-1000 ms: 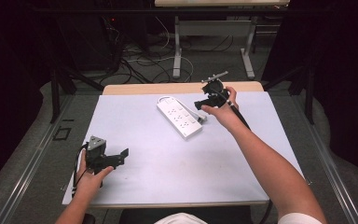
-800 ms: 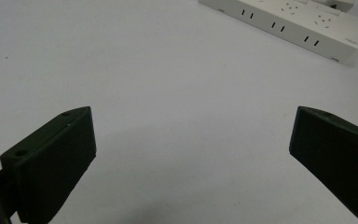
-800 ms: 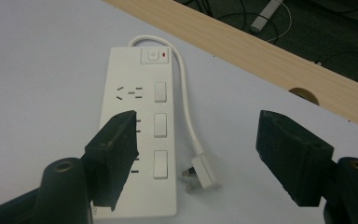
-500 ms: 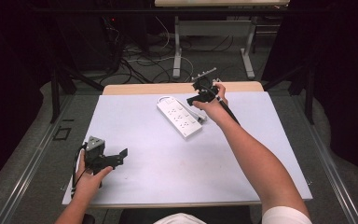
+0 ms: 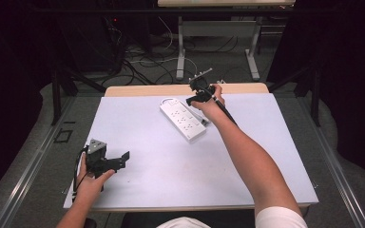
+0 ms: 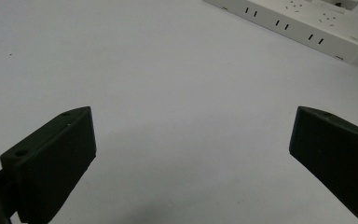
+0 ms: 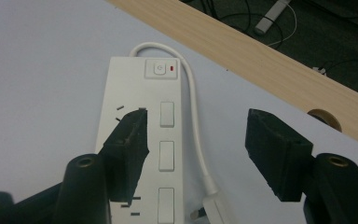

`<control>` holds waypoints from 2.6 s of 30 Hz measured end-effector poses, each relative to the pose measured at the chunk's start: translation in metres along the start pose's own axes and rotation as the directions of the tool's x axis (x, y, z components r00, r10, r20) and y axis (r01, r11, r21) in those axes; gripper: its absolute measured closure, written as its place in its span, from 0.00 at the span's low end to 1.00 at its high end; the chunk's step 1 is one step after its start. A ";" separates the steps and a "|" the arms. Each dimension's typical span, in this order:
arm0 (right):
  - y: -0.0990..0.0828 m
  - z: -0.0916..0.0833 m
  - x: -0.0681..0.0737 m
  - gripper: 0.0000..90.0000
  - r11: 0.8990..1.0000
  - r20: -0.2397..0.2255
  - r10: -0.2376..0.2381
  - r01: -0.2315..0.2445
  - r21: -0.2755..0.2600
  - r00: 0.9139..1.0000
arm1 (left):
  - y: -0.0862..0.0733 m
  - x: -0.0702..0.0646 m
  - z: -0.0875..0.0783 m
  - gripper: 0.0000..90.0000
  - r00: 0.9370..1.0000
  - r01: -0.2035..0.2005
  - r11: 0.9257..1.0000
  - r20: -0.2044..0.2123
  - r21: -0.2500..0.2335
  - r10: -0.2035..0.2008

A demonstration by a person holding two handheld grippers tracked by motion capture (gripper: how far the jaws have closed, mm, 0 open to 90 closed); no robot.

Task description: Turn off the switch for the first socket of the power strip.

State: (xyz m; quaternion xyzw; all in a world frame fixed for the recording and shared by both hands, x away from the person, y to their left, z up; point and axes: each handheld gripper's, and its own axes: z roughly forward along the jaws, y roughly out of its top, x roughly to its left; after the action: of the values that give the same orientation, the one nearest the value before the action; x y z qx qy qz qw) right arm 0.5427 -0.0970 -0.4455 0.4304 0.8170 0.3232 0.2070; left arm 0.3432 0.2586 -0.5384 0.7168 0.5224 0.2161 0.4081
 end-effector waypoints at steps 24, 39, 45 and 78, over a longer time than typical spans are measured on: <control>0.007 0.034 -0.003 0.51 1.000 0.010 0.013 -0.013 0.022 1.000 | -0.001 0.001 -0.002 0.00 1.000 0.004 1.000 -0.005 -0.002 -0.004; 0.002 0.057 -0.003 0.63 0.997 -0.015 0.068 -0.068 0.049 0.998 | -0.002 0.002 -0.002 0.00 1.000 0.006 1.000 -0.008 0.001 -0.006; -0.001 0.062 -0.007 0.67 0.993 -0.026 0.105 -0.104 0.049 0.994 | -0.002 0.002 -0.002 0.00 1.000 0.006 1.000 -0.008 0.003 -0.006; -0.012 0.088 -0.003 1.00 0.990 -0.054 0.125 -0.121 0.072 0.991 | -0.003 0.003 -0.004 0.00 1.000 0.013 1.000 -0.011 -0.013 -0.013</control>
State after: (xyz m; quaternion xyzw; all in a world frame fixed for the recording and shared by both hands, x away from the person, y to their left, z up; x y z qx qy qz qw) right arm 0.5919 -0.0739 -0.5159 0.4774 0.8050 0.3197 0.1480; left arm 0.3398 0.2634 -0.5386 0.7097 0.5277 0.2208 0.4111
